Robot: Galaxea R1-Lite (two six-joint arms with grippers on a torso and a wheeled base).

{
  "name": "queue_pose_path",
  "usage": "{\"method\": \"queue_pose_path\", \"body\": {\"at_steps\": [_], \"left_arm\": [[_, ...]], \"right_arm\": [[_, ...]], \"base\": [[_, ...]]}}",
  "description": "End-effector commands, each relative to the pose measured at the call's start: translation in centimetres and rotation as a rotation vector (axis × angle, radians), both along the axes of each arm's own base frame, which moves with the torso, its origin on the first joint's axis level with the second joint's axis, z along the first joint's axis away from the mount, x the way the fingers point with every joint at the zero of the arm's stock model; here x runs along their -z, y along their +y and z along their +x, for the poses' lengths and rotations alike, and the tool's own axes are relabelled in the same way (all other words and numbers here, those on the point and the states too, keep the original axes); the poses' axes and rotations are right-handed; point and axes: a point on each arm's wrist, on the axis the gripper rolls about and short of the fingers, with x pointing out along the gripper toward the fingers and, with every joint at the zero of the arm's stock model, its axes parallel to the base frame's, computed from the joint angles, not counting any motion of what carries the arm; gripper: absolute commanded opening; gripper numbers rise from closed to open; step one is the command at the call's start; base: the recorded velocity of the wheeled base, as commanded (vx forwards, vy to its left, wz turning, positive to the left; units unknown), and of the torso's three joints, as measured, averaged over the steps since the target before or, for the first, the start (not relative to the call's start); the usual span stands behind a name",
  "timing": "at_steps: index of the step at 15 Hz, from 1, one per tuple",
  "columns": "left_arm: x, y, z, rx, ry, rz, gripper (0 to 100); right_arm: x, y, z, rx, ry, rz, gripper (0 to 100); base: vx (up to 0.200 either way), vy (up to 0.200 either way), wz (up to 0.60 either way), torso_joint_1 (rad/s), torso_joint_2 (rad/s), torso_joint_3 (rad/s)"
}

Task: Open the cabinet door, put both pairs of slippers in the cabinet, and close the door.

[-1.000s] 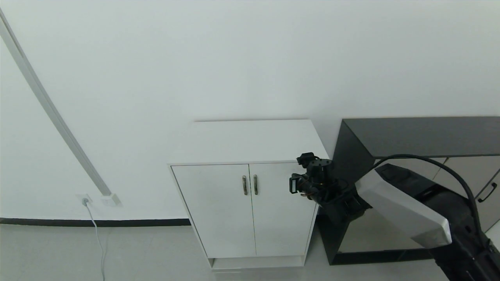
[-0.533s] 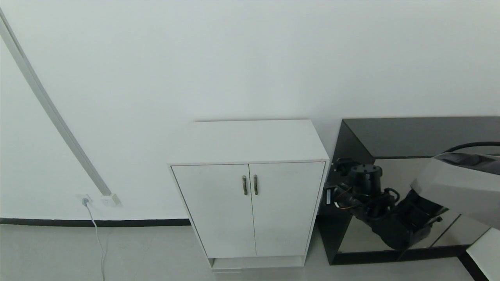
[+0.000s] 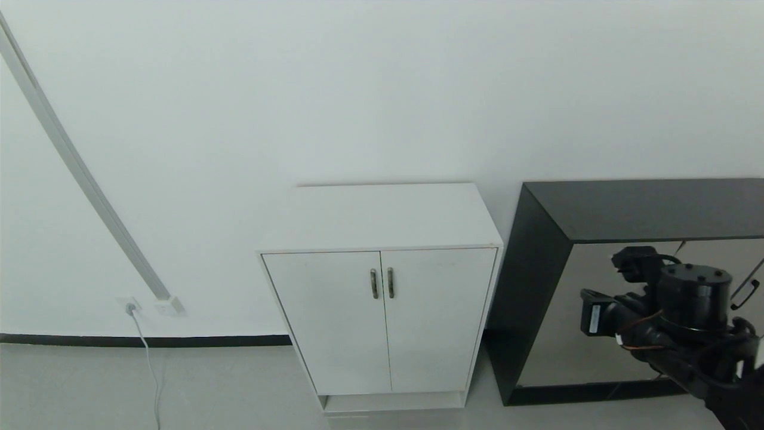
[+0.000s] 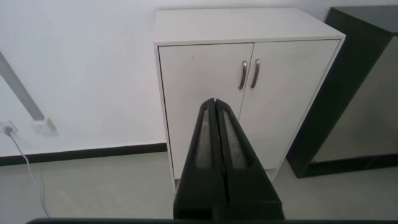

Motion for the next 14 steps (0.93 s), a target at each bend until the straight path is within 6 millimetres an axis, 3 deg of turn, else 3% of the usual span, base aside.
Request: {"method": "queue_pose_path", "body": {"at_steps": [1, 5, 14], "left_arm": [[0.0, 0.0, 0.0, -0.001, 0.001, 0.000, 0], [0.0, 0.0, 0.0, -0.001, 0.001, 0.000, 0], [0.0, 0.0, 0.0, -0.001, 0.001, 0.000, 0]], "right_arm": [[-2.0, -2.6, -4.1, 0.054, -0.057, 0.006, 0], [-2.8, -4.9, -7.3, 0.117, -0.096, 0.017, 0], [-4.3, -5.7, -9.2, 0.128, -0.121, -0.001, 0]], "base": [[0.000, 0.000, 0.00, 0.000, 0.00, 0.000], [0.000, 0.000, 0.00, 0.000, 0.00, 0.000], [0.000, 0.000, 0.00, 0.000, 0.00, 0.000]]}}
